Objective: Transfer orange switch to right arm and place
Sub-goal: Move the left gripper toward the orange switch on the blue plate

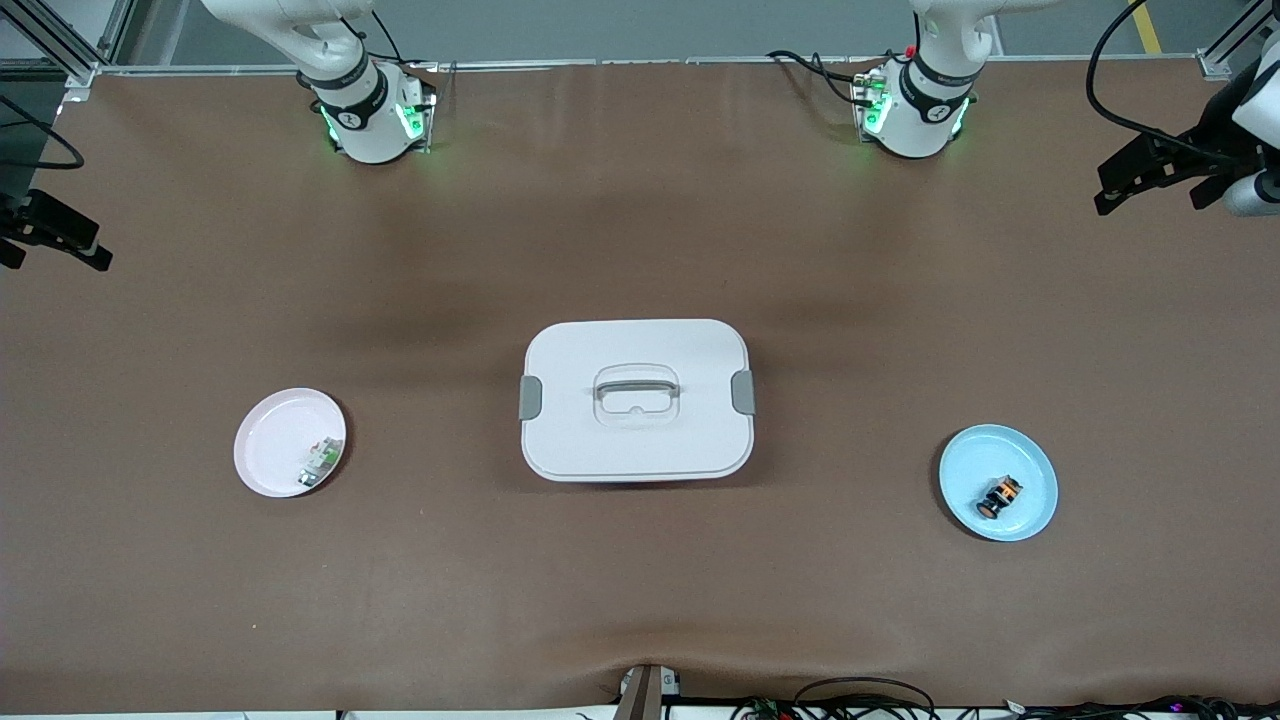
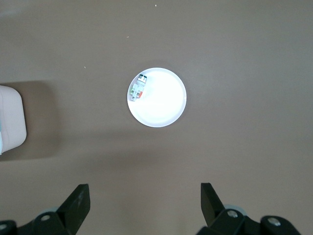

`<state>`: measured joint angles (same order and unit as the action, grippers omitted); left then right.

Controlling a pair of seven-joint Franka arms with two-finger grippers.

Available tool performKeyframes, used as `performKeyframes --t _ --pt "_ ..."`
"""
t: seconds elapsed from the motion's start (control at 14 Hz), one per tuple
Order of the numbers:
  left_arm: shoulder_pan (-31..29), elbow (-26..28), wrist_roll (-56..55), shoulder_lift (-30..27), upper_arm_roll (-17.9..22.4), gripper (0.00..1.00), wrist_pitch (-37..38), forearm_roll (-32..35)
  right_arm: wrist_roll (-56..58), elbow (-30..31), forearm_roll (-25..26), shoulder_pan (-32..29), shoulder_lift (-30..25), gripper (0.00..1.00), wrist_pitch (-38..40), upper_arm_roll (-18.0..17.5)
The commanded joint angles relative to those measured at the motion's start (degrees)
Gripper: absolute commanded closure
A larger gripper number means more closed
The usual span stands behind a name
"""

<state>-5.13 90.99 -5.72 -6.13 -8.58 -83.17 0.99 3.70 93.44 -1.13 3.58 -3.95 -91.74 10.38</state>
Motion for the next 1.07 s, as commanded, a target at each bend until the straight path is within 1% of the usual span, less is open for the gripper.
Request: performKeyframes --t 0.0,0.14,0.28,0.57,0.71,0.85,1.0 --pt "-0.23 -1.96 1.15 2.69 -0.38 0.0 1.17 2.26 0.16 -1.59 0.43 -0.24 0.79 0.0 0.86 -0.1" --pt "-0.41 -1.61 1.15 3.49 -0.3 0.0 0.64 2.17 0.16 -1.59 0.43 -0.24 0.79 0.0 0.86 -0.1" --pt "-0.58 -1.43 1.06 5.68 -0.12 0.0 -0.41 2.17 0.16 -1.59 0.43 -0.24 0.79 0.0 0.86 -0.1" --pt "-0.94 0.32 -0.26 9.02 0.14 0.0 -5.41 2.17 0.16 -1.59 0.43 -0.24 0.79 0.0 0.86 -0.1" --pt "-2.51 2.95 -0.26 10.26 0.06 0.0 -10.41 2.08 0.16 -1.59 0.43 -0.24 0.79 0.0 0.86 -0.1" --pt "-3.31 7.68 -0.17 10.09 0.05 0.0 -18.83 1.56 0.16 -1.59 0.43 -0.15 1.05 0.0 0.86 -0.1" --pt "-3.22 9.2 -0.26 11.57 0.05 0.0 -23.25 1.56 0.16 -1.59 0.43 -0.15 1.14 0.0 0.86 -0.1"
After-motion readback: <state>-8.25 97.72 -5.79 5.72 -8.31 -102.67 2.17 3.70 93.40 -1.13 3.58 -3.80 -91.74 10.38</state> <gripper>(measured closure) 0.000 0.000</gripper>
